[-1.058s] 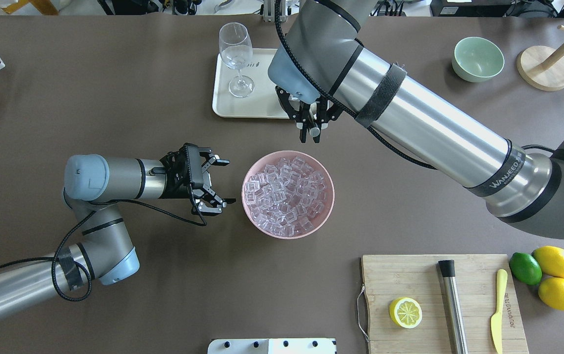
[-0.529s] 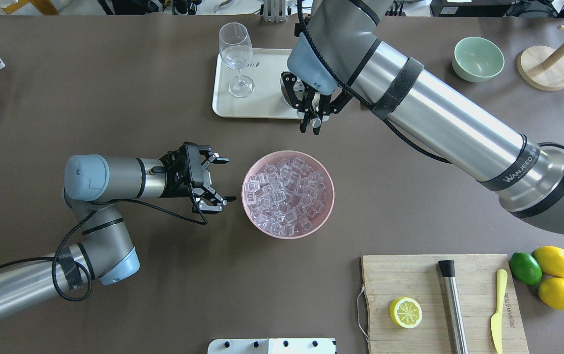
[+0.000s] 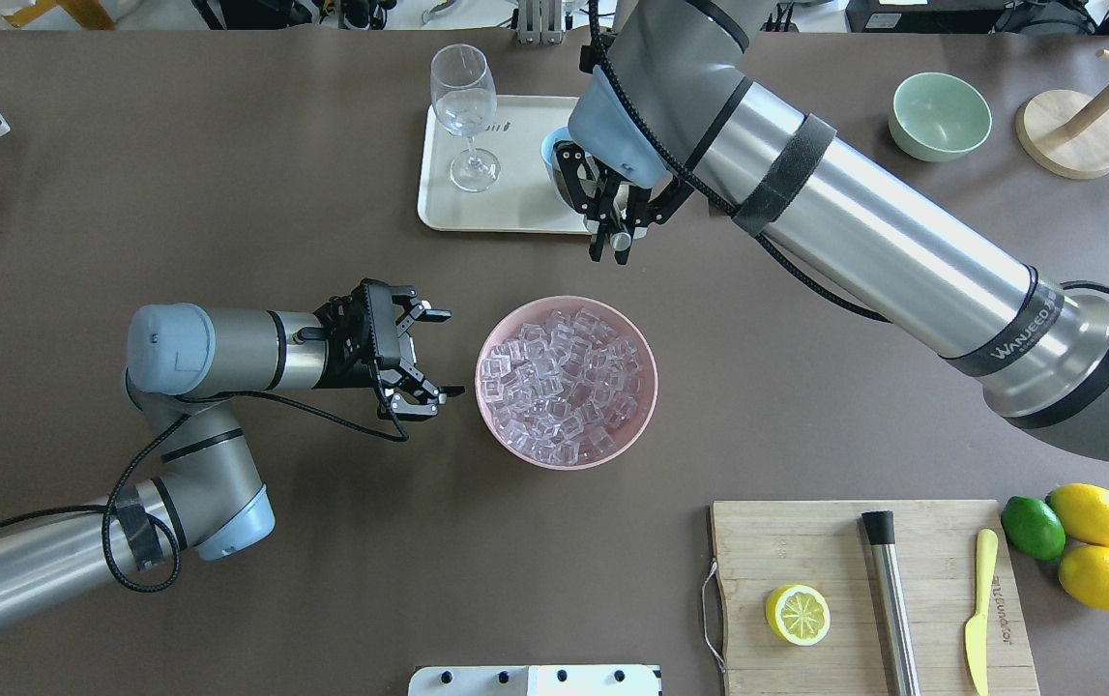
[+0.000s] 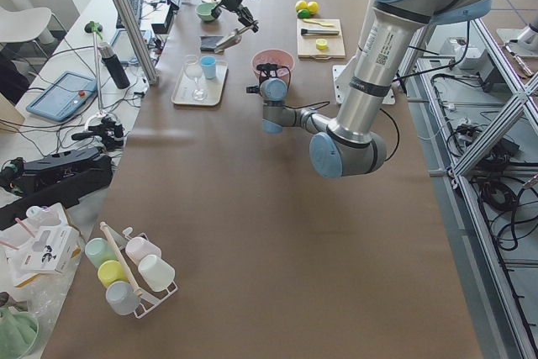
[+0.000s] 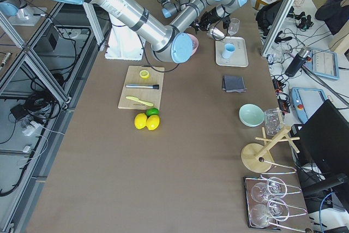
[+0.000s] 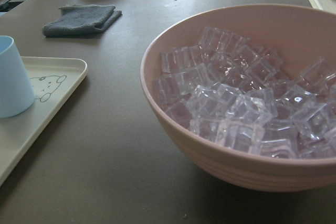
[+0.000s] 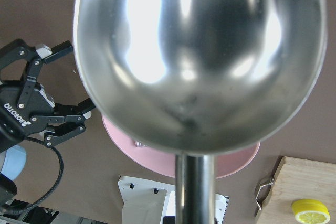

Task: Put ice in cup with scoop
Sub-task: 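Withdraw the empty scoop from the cup back toward its spot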

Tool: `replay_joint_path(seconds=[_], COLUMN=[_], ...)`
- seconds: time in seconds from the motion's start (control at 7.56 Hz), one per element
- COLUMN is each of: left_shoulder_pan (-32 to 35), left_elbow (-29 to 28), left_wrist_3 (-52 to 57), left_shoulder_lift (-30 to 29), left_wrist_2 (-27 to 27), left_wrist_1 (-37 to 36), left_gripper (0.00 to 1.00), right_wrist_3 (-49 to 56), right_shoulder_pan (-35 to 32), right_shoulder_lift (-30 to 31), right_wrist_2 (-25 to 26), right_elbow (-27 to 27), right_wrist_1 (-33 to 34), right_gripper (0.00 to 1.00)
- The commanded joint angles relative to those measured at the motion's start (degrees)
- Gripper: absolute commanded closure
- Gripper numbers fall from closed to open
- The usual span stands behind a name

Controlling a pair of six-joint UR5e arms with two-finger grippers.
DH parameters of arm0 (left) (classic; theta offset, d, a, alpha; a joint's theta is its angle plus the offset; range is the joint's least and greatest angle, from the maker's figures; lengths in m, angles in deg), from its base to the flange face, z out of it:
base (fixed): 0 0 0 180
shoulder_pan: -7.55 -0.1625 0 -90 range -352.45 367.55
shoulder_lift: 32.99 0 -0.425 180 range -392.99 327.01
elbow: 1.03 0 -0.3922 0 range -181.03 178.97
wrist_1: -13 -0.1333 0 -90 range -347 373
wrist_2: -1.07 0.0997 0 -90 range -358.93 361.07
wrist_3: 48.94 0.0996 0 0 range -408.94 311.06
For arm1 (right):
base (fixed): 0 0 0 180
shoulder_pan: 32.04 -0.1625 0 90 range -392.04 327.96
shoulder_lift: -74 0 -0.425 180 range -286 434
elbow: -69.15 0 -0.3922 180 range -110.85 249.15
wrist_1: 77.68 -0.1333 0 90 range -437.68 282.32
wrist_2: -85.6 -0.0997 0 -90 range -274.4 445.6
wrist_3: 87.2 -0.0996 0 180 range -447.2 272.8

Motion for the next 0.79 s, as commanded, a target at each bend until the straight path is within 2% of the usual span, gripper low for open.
replay_joint_path(seconds=[0.0, 0.26, 0.53, 0.66], left_shoulder_pan=[0.0, 0.0, 0.0, 0.0], left_elbow=[0.2, 0.3, 0.4, 0.4], left_wrist_3=[0.1, 0.1, 0.1, 0.2], left_shoulder_lift=[-0.1, -0.3, -0.6, -0.7], left_wrist_2=[-0.1, -0.4, -0.6, -0.6], left_wrist_1=[0.0, -0.1, -0.4, -0.4], left_gripper=[0.02, 0.02, 0.02, 0.02], right_wrist_3=[-0.1, -1.1, -2.7, -3.7], right_shoulder_pan=[0.0, 0.0, -0.7, -2.1], right_shoulder_lift=[2.5, 6.5, 19.3, 24.4], right_wrist_2=[3.2, 10.0, 13.4, 17.1], right_elbow=[6.0, 11.8, 30.5, 36.0], right_wrist_1=[0.0, 0.1, 0.0, -0.2], right_gripper=[1.0, 1.0, 1.0, 1.0])
